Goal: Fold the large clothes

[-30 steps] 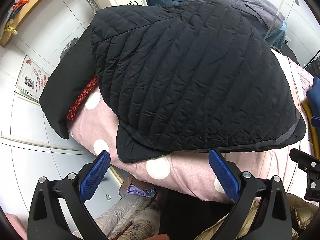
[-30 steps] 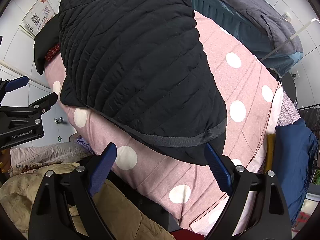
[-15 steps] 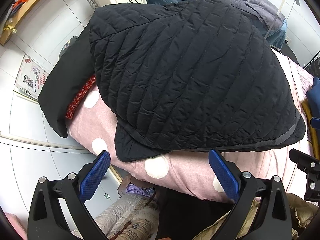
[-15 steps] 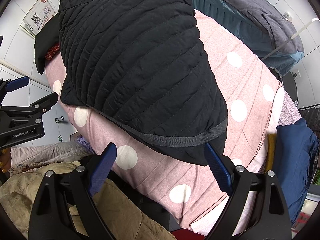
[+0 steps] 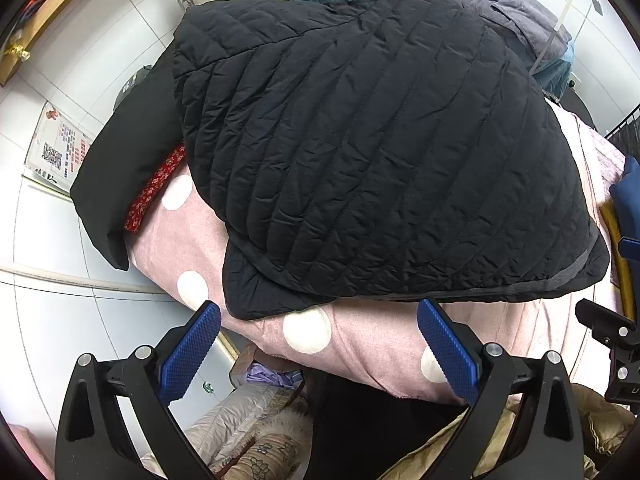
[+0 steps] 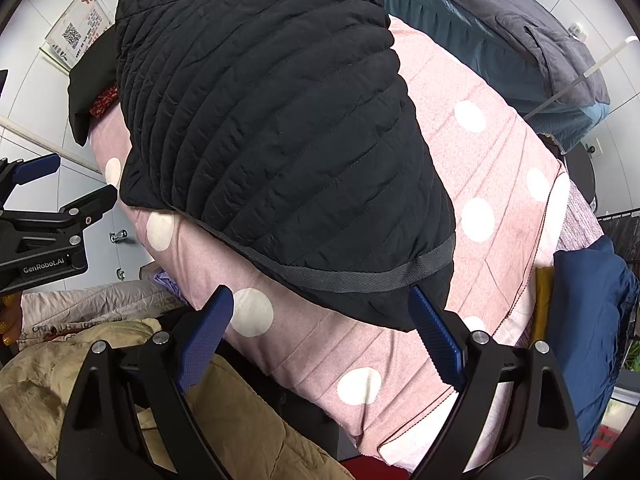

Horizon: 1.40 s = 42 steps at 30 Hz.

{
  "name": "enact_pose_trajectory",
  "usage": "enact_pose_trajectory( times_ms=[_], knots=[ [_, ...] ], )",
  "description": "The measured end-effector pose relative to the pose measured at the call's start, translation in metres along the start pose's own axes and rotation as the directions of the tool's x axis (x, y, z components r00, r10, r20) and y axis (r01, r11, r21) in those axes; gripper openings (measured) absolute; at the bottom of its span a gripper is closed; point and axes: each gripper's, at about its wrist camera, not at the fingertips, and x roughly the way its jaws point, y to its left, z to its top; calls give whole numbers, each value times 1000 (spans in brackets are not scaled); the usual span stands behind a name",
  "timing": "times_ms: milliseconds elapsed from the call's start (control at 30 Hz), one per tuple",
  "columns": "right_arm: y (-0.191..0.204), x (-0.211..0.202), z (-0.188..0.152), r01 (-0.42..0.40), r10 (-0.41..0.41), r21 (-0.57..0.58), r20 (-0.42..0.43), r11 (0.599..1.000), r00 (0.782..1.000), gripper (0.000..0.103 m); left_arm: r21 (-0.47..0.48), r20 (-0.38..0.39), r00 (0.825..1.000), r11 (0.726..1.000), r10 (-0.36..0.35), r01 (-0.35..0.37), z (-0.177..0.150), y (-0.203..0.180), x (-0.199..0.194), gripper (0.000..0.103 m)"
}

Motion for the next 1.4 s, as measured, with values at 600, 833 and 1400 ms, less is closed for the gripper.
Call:
enact_pose_trajectory(
  times_ms=[600, 833, 1400],
  knots=[
    [-2, 1, 2, -2, 2, -1, -3, 1000, 1000, 88, 13, -18, 1000, 1000, 14, -14, 3, -3, 1, 97],
    [-2, 1, 3, -3, 3, -2, -4, 1000, 1000, 88, 20, -18, 1000, 1000, 16, -15, 4, -4, 2, 97],
    [0, 6, 4, -9, 9, -5, -14, 1000, 1000, 88, 17, -41, 999, 1000, 9, -8, 3, -2, 8, 97]
  ],
)
